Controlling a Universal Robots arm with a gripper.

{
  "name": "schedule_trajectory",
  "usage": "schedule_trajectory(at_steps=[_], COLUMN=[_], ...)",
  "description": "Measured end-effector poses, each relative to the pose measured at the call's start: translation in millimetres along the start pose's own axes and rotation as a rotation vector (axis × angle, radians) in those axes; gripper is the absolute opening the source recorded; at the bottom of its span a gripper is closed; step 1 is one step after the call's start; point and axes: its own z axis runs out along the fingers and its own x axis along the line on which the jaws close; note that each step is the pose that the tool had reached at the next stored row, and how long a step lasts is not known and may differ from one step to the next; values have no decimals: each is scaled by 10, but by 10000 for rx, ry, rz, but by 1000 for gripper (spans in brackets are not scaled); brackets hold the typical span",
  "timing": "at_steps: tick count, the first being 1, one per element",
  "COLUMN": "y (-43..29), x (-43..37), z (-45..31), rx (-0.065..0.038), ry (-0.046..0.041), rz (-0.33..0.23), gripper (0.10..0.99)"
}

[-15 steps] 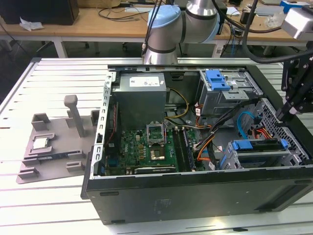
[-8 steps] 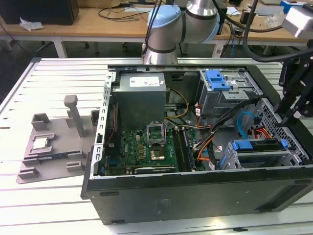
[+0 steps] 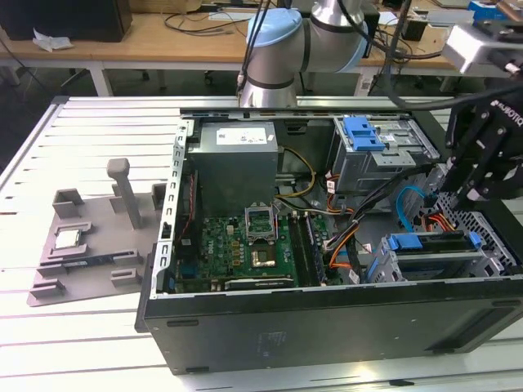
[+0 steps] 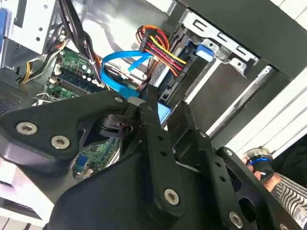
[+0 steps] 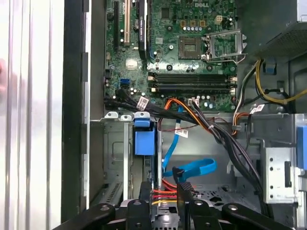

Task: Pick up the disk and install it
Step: 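Insert the second disk wire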

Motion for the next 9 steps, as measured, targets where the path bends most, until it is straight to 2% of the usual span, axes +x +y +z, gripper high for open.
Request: schedule_trajectory(at_steps=[1, 4, 7, 9], y=[15, 57, 136, 136], x=[-51, -127, -146, -146], z=[28, 59, 141, 141], rx=[7, 10, 14, 14], ry=[15, 25, 36, 37], rz=[-294, -501, -755, -755], gripper=[361, 361, 361, 361])
